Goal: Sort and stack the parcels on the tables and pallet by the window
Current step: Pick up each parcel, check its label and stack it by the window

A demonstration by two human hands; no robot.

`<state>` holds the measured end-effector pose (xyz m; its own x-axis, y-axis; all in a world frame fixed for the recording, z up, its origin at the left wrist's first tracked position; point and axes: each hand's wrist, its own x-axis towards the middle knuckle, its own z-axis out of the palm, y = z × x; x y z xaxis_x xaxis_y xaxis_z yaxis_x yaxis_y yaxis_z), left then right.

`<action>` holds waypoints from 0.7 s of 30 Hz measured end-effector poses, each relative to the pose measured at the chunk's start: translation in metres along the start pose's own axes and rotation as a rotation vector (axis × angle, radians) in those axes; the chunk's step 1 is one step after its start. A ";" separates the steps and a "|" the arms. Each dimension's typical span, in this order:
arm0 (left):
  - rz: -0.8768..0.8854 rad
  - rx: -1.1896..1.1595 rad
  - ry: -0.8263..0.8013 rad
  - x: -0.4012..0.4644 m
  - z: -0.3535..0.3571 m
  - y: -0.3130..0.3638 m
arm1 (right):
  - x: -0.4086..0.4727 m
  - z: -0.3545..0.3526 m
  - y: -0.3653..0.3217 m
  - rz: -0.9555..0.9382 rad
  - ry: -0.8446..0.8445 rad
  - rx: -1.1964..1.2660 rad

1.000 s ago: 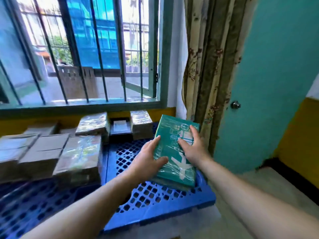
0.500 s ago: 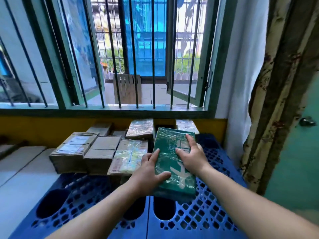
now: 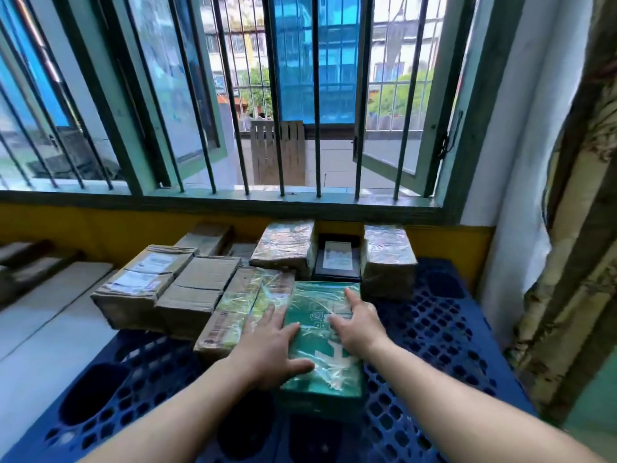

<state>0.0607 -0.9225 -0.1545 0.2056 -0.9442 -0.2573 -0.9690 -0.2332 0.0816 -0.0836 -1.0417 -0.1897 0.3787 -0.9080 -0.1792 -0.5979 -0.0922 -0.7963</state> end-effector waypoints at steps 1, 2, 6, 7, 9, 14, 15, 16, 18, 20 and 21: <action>-0.005 0.000 -0.034 0.004 0.003 -0.007 | 0.002 0.006 0.002 0.012 -0.010 -0.021; -0.009 -0.014 -0.056 0.010 0.005 -0.014 | 0.004 0.011 0.004 0.025 -0.010 -0.030; 0.017 -0.069 -0.072 0.034 0.012 -0.034 | 0.022 0.018 0.001 0.041 0.010 -0.053; 0.029 -0.085 -0.074 0.039 0.013 -0.036 | 0.026 0.018 -0.001 0.047 0.022 -0.067; 0.050 -0.091 -0.079 0.050 0.012 -0.037 | 0.036 0.019 -0.005 0.060 0.051 -0.110; 0.097 -0.079 -0.047 0.063 0.010 -0.036 | 0.056 0.017 -0.013 0.077 0.080 -0.229; 0.119 -0.068 -0.047 0.062 0.012 -0.037 | 0.059 0.017 -0.013 0.083 0.083 -0.246; 0.144 -0.052 -0.052 0.060 0.015 -0.040 | 0.062 0.016 -0.014 0.086 0.088 -0.259; 0.178 -0.017 -0.057 0.058 0.018 -0.044 | 0.068 0.015 -0.014 0.087 0.101 -0.273; 0.177 0.028 -0.044 0.060 0.021 -0.045 | 0.075 0.014 -0.015 0.085 0.102 -0.294; 0.170 0.049 -0.039 0.061 0.022 -0.043 | 0.078 0.014 -0.014 0.082 0.098 -0.305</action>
<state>0.1118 -0.9653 -0.1947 0.0340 -0.9590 -0.2814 -0.9950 -0.0589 0.0806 -0.0359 -1.1057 -0.2003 0.2598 -0.9510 -0.1677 -0.8131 -0.1217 -0.5692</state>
